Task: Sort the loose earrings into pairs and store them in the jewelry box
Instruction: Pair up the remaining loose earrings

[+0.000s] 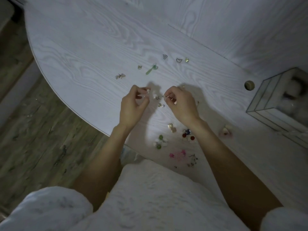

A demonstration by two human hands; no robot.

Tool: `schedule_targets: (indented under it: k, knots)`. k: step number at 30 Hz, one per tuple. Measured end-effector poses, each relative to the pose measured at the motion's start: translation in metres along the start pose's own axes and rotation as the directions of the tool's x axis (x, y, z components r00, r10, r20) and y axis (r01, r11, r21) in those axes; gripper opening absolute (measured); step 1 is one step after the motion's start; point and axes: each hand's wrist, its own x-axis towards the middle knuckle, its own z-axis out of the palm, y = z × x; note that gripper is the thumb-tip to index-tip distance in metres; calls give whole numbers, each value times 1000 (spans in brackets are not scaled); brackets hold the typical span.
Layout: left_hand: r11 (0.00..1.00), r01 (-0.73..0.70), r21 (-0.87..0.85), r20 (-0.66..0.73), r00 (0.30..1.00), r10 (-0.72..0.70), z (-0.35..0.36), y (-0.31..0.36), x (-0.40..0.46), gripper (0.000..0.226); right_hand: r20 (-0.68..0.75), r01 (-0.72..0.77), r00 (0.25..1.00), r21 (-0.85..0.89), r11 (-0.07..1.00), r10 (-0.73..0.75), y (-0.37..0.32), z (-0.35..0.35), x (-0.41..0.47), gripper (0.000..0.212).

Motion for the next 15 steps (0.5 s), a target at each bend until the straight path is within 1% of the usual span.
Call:
schedule_targets:
  k: [3,7,8,11,15]
  knots:
    - [997,49,54,10,999,-50,-1,-9,-32,6,53,24,998,-14,1000,-23,-7,10,-27,8]
    - [954,62,293,9,998,-68,-2,-23,-63,6,141,54,989,-139,989,-34,-10,31,-49,7]
    - [942,59,331,8,998,-65,-1,-24,-69,6,155,58,987,-171,984,-31,-9,36,-52,7]
    - [928,72,365,3,997,-78,2,-23,-75,3,179,63,984,-240,969,-19,-7,45,-56,10]
    - [902,33,431,19,999,-46,8,-19,-73,4,171,122,983,-299,946,-72,-5,50,-63,13]
